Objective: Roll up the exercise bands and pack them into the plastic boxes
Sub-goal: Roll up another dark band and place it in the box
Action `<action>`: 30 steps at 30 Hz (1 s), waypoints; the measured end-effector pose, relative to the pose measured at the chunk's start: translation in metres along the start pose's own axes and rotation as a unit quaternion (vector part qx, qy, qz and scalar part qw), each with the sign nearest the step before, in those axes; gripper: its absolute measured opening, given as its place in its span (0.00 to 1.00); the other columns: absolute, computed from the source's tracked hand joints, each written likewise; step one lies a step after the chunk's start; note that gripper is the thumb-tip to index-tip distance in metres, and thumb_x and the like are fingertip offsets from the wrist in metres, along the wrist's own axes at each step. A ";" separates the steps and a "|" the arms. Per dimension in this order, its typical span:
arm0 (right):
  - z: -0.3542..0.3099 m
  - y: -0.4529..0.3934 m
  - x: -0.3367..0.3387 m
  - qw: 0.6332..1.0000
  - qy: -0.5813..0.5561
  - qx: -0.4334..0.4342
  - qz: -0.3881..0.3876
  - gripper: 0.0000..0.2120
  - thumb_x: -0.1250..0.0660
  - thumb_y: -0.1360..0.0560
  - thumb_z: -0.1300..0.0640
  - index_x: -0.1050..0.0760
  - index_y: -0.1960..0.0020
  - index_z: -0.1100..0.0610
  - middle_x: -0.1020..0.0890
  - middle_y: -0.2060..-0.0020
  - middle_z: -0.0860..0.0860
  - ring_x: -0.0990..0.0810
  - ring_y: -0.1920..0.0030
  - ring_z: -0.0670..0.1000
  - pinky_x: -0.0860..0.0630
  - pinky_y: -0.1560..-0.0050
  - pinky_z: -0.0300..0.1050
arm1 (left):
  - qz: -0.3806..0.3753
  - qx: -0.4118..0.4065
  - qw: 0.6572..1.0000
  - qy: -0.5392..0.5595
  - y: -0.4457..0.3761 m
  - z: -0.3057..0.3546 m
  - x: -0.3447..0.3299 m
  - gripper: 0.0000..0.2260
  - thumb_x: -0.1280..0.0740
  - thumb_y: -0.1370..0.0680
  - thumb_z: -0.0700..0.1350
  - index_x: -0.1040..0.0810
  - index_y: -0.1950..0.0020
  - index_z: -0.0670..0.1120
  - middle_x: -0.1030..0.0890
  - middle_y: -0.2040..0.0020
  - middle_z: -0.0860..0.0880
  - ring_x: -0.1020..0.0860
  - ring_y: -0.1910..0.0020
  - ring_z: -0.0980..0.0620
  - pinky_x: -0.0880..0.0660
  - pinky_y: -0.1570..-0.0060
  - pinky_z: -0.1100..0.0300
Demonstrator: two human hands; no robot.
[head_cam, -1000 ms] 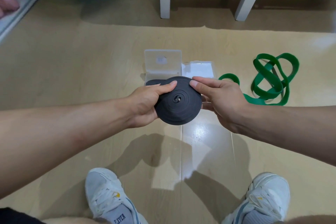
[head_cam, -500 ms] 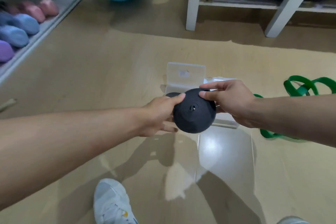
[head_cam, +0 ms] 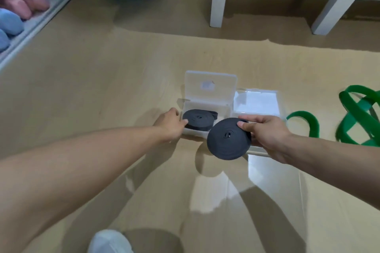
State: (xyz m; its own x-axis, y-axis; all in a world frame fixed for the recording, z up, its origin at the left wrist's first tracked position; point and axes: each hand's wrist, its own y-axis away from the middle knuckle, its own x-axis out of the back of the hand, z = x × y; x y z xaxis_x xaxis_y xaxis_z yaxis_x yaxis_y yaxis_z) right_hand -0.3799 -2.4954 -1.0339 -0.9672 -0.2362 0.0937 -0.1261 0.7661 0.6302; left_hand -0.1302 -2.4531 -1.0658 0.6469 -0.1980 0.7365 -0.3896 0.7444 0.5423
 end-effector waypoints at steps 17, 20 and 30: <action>0.013 0.001 -0.028 0.996 0.067 -0.026 -0.049 0.09 0.27 0.23 0.60 0.17 0.44 0.52 0.14 0.54 0.53 0.19 0.61 0.50 0.21 0.64 0.39 | -0.034 0.062 0.994 0.077 -0.015 -0.014 -0.002 0.09 0.31 0.23 0.45 0.15 0.53 0.40 0.13 0.62 0.45 0.13 0.59 0.46 0.17 0.60 0.53; 0.016 0.003 -0.027 0.997 0.057 -0.024 -0.055 0.10 0.27 0.23 0.61 0.17 0.43 0.53 0.13 0.50 0.56 0.19 0.57 0.54 0.19 0.54 0.46 | -0.077 0.062 0.994 0.052 -0.002 -0.013 -0.002 0.07 0.31 0.24 0.45 0.18 0.54 0.41 0.13 0.66 0.47 0.13 0.60 0.47 0.18 0.59 0.54; 0.042 0.002 -0.044 0.995 0.066 -0.055 -0.052 0.07 0.27 0.23 0.60 0.16 0.45 0.54 0.14 0.50 0.53 0.19 0.58 0.50 0.20 0.54 0.43 | -0.301 0.085 0.950 -0.006 0.075 -0.053 -0.036 0.07 0.35 0.26 0.41 0.19 0.62 0.43 0.13 0.62 0.42 0.18 0.67 0.45 0.22 0.62 0.57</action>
State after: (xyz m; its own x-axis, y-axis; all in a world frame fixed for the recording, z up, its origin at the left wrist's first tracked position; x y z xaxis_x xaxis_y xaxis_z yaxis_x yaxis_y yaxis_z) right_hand -0.3471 -2.4588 -1.0692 -0.9121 -0.3922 0.1193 -0.1915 0.6650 0.7219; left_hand -0.1484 -2.3564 -1.0728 0.7791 -0.5625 0.2768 -0.0524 0.3816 0.9228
